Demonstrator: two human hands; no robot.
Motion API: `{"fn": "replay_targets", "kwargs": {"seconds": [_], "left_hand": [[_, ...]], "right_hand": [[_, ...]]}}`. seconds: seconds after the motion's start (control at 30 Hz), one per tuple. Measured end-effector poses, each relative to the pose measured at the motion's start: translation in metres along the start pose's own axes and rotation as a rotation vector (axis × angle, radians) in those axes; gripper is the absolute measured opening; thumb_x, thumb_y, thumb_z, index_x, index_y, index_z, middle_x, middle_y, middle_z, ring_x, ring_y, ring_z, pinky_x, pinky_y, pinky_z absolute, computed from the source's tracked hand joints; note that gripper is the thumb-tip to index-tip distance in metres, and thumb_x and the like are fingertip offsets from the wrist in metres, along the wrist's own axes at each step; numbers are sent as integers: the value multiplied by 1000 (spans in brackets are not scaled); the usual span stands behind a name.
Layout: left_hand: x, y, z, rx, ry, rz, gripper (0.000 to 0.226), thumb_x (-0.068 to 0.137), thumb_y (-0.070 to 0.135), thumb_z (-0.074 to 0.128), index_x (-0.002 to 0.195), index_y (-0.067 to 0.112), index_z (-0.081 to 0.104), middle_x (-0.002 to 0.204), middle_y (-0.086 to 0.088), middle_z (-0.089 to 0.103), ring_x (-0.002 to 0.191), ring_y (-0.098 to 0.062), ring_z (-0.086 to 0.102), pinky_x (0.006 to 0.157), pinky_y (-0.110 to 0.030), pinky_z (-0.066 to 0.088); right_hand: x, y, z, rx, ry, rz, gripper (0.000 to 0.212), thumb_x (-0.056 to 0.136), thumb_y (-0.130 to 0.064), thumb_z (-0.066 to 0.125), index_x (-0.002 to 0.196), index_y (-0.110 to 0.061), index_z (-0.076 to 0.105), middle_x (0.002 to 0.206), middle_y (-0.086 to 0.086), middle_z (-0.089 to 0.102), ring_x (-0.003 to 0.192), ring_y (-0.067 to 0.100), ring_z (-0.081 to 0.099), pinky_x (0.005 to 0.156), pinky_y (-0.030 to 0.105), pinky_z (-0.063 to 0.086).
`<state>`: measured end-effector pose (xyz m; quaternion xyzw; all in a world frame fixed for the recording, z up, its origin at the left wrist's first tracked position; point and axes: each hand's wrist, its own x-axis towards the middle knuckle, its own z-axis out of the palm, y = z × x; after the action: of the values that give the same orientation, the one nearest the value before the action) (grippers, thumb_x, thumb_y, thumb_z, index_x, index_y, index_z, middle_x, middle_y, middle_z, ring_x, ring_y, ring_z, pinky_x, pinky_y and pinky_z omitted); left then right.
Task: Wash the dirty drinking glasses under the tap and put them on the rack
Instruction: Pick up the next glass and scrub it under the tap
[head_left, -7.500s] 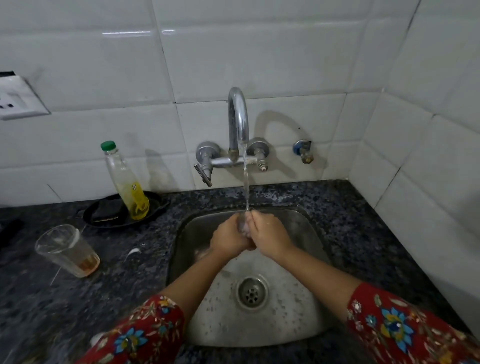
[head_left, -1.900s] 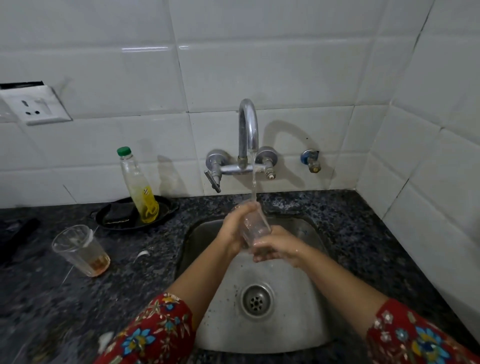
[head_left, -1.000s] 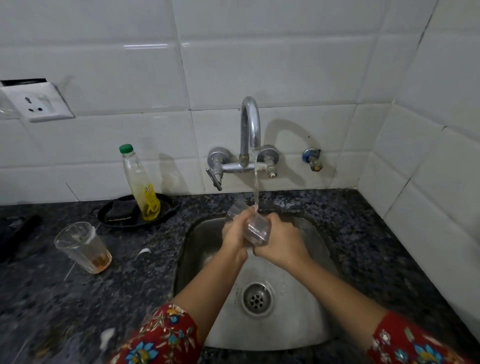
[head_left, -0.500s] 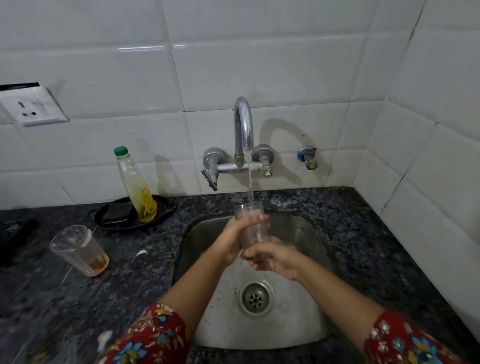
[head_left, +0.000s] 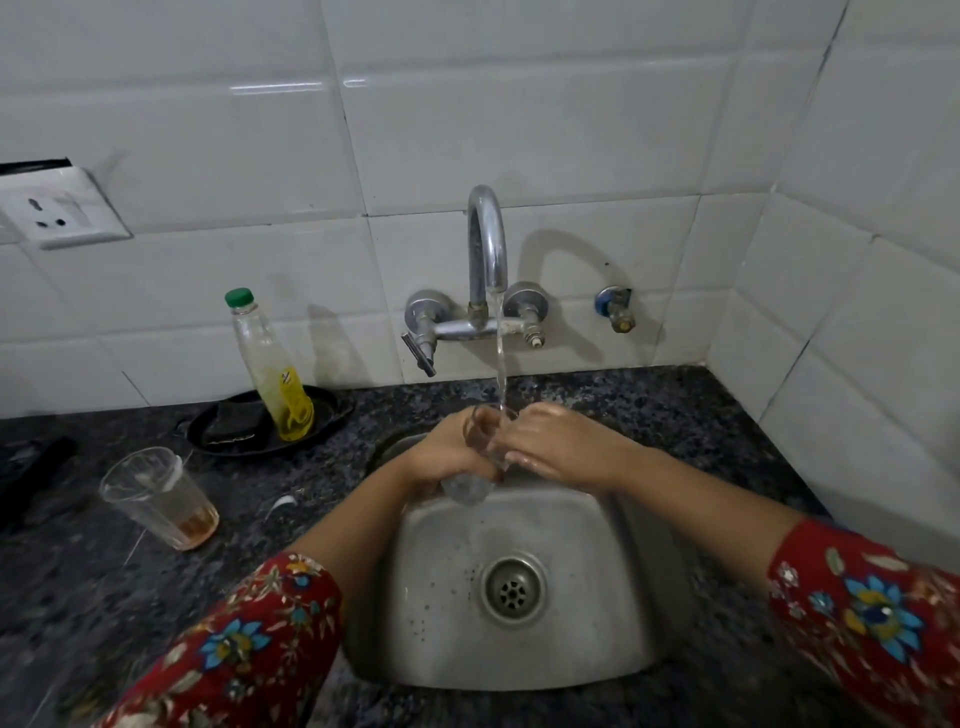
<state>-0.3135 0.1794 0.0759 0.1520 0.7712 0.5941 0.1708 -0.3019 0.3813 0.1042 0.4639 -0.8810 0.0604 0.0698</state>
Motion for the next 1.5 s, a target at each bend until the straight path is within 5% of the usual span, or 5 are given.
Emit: {"fn": "replay_targets", "kwargs": {"seconds": [0.23,0.5,0.97,1.17,1.5], "left_hand": [[1,3,47,210,527,93,39,75,12,77,106,16,55,90,8,65,87,-10,65,72,-14,47],[3,-5,-10,108,-24,136,65,56,-4,79,117,-1,56,104,-5,67,97,-12,65,90,-30,50],[-3,-25,27,756,532,222,61,71,33,78,125,22,53,122,1,59,111,-20,58,84,-41,54],[-9,-8,8,555,41,65,67,63,18,86,125,17,59,117,12,59,107,-7,59,99,-21,44],[-17,-12,19,423,258,-18,47,71,30,78,113,39,58,109,17,68,103,-1,64,96,-34,52]], "right_hand": [[29,-19,13,382,216,307,31,100,-29,40,84,-12,61,87,5,67,87,19,59,106,39,32],[21,3,-9,36,21,-193,30,97,-32,43,115,-17,61,112,1,69,108,14,59,111,40,30],[37,1,29,-339,-319,95,25,89,-5,49,110,-15,60,114,7,62,105,27,59,86,41,50],[26,17,19,-369,-188,-221,22,81,-12,67,96,-27,68,112,-4,67,101,19,64,84,39,53],[20,-9,25,-73,-202,190,28,90,-11,49,114,-19,61,115,10,63,100,29,61,81,40,52]]}}
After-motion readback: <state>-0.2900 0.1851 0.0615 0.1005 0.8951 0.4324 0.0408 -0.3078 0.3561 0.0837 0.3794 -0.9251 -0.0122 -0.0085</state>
